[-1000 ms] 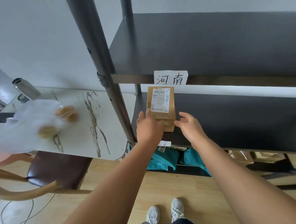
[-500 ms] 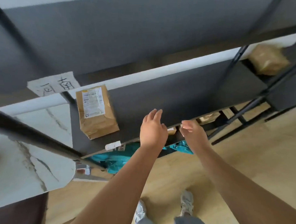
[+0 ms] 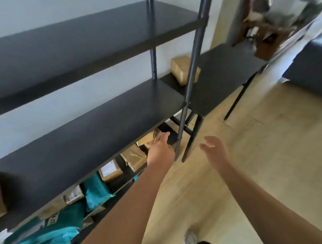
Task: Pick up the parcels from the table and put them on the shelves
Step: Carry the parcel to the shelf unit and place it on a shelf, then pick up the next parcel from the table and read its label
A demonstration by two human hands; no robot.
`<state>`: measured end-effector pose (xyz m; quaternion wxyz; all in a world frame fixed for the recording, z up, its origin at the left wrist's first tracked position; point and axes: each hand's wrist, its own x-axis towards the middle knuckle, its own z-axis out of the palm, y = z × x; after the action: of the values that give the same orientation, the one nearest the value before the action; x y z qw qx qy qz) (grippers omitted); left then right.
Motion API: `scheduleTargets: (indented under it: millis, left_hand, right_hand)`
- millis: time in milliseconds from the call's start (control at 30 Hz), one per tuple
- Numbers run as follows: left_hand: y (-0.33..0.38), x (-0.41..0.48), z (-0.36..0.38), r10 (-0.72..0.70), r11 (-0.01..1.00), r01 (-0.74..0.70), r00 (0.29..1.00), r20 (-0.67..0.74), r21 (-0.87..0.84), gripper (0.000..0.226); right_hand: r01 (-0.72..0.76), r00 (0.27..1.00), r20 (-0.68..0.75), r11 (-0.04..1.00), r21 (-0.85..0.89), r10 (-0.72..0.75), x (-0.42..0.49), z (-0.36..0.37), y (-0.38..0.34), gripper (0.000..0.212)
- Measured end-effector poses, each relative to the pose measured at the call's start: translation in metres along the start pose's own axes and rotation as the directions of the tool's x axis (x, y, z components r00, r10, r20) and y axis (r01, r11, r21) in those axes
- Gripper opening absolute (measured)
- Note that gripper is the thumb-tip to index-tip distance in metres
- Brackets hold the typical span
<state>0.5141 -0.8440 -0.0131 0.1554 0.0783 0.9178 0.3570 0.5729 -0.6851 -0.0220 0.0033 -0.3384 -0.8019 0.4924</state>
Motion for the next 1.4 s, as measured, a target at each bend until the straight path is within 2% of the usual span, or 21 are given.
scheduleTargets:
  millis: [100, 233, 467, 667, 967, 1067, 1200, 1400]
  left_hand:
    - [0.047, 0.018, 0.035, 0.048, 0.999, -0.047, 0.999, 0.022, -0.013, 0.052]
    - [0.088, 0.050, 0.069, 0.064, 0.998, -0.064, 0.997, 0.034, -0.002, 0.051]
    - [0.154, 0.151, 0.131, 0.100, 0.994, -0.098, 0.994, 0.033, -0.047, 0.046]
    - [0.209, 0.237, 0.166, 0.109, 0.993, -0.107, 0.992, 0.064, -0.043, 0.046]
    - [0.264, 0.347, 0.185, 0.125, 0.992, -0.124, 0.990, 0.063, -0.016, 0.047]
    - [0.277, 0.383, 0.188, 0.077, 0.997, -0.077, 0.997, 0.003, 0.000, 0.049]
    - [0.284, 0.428, 0.190, -0.067, 0.998, 0.067, 0.993, -0.095, -0.007, 0.052]
    - [0.284, 0.472, 0.185, -0.303, 0.953, 0.287, 0.924, -0.234, -0.101, 0.052]
  right_hand:
    - [-0.021, 0.999, -0.047, 1.000, 0.012, 0.022, 0.027, -0.063, 0.016, 0.046]
    - [-0.019, 1.000, -0.022, 1.000, -0.024, 0.018, 0.062, -0.113, 0.023, 0.052]
    - [0.000, 0.999, -0.032, 0.998, -0.059, -0.002, 0.152, -0.155, 0.025, 0.057]
    - [-0.047, 0.998, 0.035, 0.983, -0.175, 0.054, 0.243, -0.204, 0.008, 0.063]
    - [-0.084, 0.996, 0.025, 0.987, -0.135, 0.088, 0.358, -0.231, -0.014, 0.060]
    - [-0.057, 0.996, 0.053, 0.988, -0.147, 0.065, 0.407, -0.233, -0.027, 0.058]
    - [0.009, 0.987, 0.157, 0.981, -0.195, 0.022, 0.482, -0.231, -0.046, 0.058]
    - [0.174, 0.926, 0.371, 0.945, -0.276, -0.062, 0.579, -0.229, -0.087, 0.058]
